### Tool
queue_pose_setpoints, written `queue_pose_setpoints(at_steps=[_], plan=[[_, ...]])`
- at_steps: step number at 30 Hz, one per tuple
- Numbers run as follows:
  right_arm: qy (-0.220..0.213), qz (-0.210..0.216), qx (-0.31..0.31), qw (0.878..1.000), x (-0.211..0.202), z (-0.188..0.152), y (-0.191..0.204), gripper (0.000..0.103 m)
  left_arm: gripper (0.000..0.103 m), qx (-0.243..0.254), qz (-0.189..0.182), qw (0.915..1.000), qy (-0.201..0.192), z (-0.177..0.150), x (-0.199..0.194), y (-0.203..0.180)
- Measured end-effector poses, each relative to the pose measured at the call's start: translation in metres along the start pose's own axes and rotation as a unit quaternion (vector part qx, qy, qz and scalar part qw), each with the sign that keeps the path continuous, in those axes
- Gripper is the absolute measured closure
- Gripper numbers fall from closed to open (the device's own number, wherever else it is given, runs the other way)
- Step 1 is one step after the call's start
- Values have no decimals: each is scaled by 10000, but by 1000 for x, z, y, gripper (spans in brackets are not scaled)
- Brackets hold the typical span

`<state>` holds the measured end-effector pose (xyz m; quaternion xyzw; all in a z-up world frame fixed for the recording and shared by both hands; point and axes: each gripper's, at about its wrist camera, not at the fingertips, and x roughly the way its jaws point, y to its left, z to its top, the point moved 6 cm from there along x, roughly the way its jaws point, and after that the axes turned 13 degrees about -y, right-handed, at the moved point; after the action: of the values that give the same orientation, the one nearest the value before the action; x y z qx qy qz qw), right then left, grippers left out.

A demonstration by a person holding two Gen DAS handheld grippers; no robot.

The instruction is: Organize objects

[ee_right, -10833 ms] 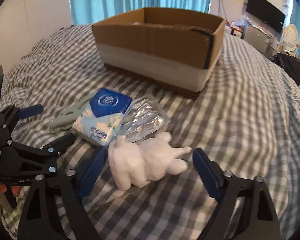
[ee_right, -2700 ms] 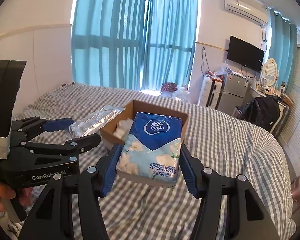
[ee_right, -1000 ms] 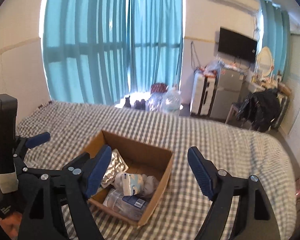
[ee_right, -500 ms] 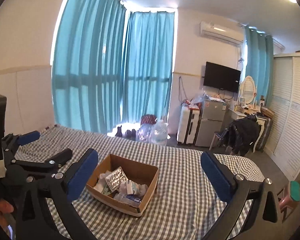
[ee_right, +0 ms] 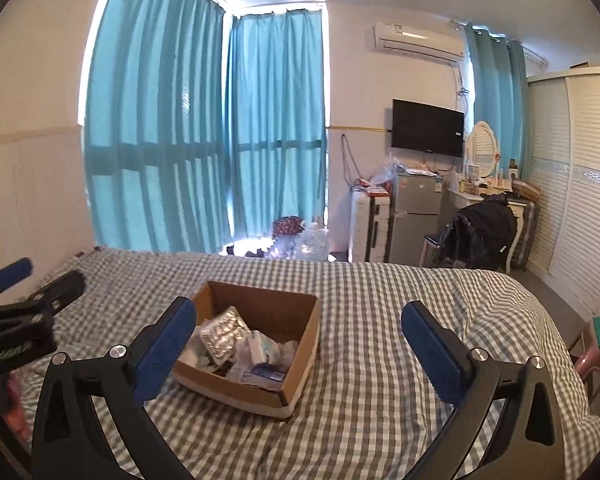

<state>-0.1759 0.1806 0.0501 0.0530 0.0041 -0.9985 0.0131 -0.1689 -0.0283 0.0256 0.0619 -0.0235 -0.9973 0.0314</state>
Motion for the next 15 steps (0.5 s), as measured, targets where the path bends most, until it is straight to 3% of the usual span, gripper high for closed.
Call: queue_pose_setpoints(at_steps=[5,11,15], plan=[[210,22,130,9997,18,-37,-1,0,0,-16,-91,9998,163,-28,14,1],[391,-74,-47,9992,27,-52,0,0,0,-428,-329,9975,463,-53,18,5],[503,-127,-189,9985,30,-63,2,0,0,-333,-245,9981,453,-53,14,6]])
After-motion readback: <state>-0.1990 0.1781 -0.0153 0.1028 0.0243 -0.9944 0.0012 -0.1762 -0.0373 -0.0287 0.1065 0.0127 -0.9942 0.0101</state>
